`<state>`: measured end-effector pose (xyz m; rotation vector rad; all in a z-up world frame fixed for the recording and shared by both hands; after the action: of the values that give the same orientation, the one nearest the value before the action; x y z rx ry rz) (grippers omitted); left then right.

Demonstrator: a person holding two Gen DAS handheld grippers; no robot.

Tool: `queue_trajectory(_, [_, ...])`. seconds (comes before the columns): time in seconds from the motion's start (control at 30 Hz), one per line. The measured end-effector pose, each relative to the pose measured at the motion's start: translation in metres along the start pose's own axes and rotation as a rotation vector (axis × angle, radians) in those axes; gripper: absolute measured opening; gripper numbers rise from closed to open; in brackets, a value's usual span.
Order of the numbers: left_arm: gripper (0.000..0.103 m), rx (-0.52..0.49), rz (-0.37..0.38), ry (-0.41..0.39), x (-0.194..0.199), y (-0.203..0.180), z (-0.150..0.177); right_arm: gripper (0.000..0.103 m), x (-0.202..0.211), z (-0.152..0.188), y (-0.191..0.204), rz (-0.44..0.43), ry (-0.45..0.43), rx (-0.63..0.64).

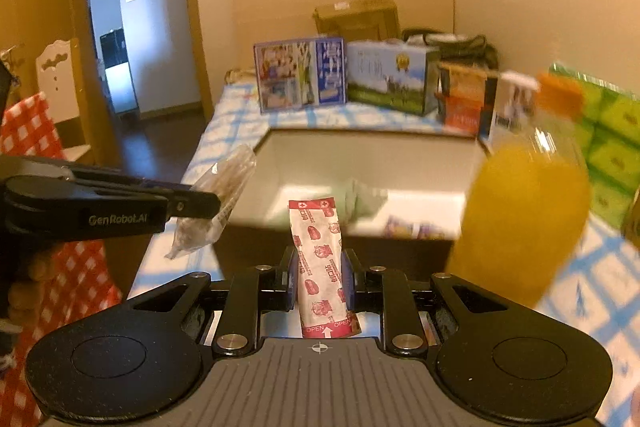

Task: Organize soft objects
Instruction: 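Grasp the clear cotton swab bag with the left tool while the right tool lifts the strip packet, then lower swab bag and strip packet into the brown box and open both tools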

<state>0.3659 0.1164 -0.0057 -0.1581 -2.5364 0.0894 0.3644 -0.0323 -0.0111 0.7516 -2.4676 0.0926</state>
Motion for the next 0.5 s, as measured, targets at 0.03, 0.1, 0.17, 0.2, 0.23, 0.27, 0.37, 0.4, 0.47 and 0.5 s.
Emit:
queue_trajectory(0.03, [0.012,0.007,-0.009,-0.004,-0.003,0.004,-0.008,0.023,-0.006,-0.008,0.001,0.008,-0.005,0.003])
queue_trajectory(0.1, [0.012,0.014,-0.021,-0.014,-0.010,0.011,-0.022,0.023,-0.019,-0.025,0.001,0.027,-0.021,0.016])
queue_trajectory(0.17, [0.012,0.026,-0.021,-0.021,-0.020,0.019,-0.035,0.023,-0.032,-0.039,-0.001,0.049,-0.031,0.024])
queue_trajectory(0.2, [0.012,0.037,-0.017,-0.021,-0.024,0.022,-0.041,0.023,-0.040,-0.046,-0.002,0.057,-0.031,0.021])
queue_trajectory(0.23, [0.012,0.052,-0.013,-0.018,-0.030,0.027,-0.047,0.023,-0.048,-0.051,-0.004,0.063,-0.032,0.015])
queue_trajectory(0.27, [0.012,0.062,-0.011,-0.015,-0.035,0.030,-0.051,0.023,-0.057,-0.057,-0.007,0.074,-0.029,0.004])
queue_trajectory(0.37, [0.012,0.084,-0.001,-0.001,-0.056,0.040,-0.062,0.023,-0.083,-0.067,-0.017,0.105,-0.012,-0.034])
queue_trajectory(0.4, [0.012,0.089,0.000,0.007,-0.064,0.042,-0.064,0.023,-0.091,-0.070,-0.020,0.112,-0.007,-0.045])
queue_trajectory(0.47, [0.012,0.097,0.005,0.019,-0.080,0.046,-0.068,0.023,-0.108,-0.072,-0.026,0.130,0.014,-0.065])
queue_trajectory(0.5, [0.012,0.099,0.006,0.026,-0.087,0.047,-0.069,0.023,-0.115,-0.073,-0.030,0.138,0.023,-0.074])
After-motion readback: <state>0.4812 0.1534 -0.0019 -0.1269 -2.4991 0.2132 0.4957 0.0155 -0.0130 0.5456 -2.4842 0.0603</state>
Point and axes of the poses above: each gripper's, at about its wrist camera, not at the fingertips, and x roughly against the way its jaws point, y to its left, z to its underside, the point moved 5 cm from there along -x, roughly the way its jaws point, and after that the axes turned 2 degrees about x, right-handed, at the moved point
